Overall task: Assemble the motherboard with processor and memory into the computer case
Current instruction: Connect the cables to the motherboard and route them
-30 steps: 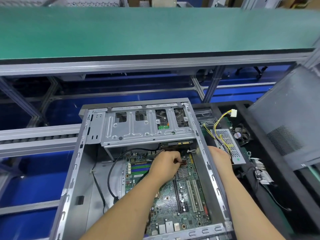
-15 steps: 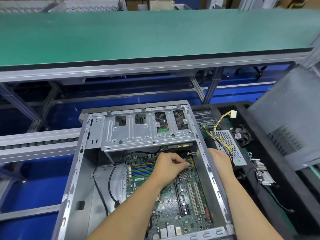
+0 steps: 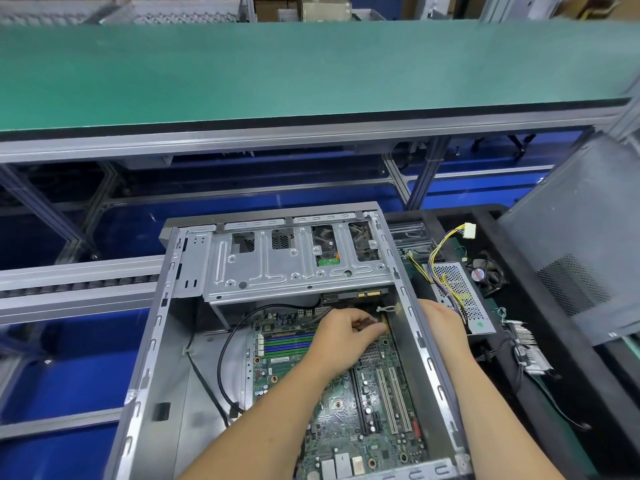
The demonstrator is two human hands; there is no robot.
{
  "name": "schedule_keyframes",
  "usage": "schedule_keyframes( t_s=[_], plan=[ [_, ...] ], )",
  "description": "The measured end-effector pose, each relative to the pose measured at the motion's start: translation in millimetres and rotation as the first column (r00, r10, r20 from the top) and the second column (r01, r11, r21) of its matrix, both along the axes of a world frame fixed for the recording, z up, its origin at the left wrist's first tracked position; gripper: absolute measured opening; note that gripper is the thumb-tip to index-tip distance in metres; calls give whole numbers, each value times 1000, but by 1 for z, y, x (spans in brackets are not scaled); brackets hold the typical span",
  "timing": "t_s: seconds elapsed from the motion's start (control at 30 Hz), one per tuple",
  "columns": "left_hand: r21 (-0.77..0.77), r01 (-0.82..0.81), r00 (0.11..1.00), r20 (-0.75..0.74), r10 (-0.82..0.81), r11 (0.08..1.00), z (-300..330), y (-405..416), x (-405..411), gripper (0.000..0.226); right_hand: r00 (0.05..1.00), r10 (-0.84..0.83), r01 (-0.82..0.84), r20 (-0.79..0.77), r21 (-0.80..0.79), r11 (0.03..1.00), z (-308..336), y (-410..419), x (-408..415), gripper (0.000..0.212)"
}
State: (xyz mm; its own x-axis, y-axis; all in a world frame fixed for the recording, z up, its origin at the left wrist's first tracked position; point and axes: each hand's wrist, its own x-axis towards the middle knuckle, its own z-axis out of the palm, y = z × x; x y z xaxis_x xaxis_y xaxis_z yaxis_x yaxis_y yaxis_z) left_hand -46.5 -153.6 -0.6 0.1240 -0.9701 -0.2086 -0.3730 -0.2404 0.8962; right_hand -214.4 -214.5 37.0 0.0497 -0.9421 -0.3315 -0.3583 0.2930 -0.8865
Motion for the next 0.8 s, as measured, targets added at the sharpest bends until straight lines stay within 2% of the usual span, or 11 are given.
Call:
schedule_keyframes(
  t_s=[0.13,0.33,0.6,0.8],
  plan=[
    [10,67,997,47,-68,998,2,3,3,31,1000,17,-17,-9,-6,1000,-1,1,-1,34],
    [-11,17,995,100,-16,1000,1,0,6,19,1000,-20,20,10,8,1000,1,2,-1,36],
    [-18,-31,999,15,31,999,3,0,3,22,999,-36,35,33,35,999,2,4,0,35],
    [-5,-11,999,33,11,1000,2,3,8,26,999,-31,31,9,31,999,6,6,0,30]
  ],
)
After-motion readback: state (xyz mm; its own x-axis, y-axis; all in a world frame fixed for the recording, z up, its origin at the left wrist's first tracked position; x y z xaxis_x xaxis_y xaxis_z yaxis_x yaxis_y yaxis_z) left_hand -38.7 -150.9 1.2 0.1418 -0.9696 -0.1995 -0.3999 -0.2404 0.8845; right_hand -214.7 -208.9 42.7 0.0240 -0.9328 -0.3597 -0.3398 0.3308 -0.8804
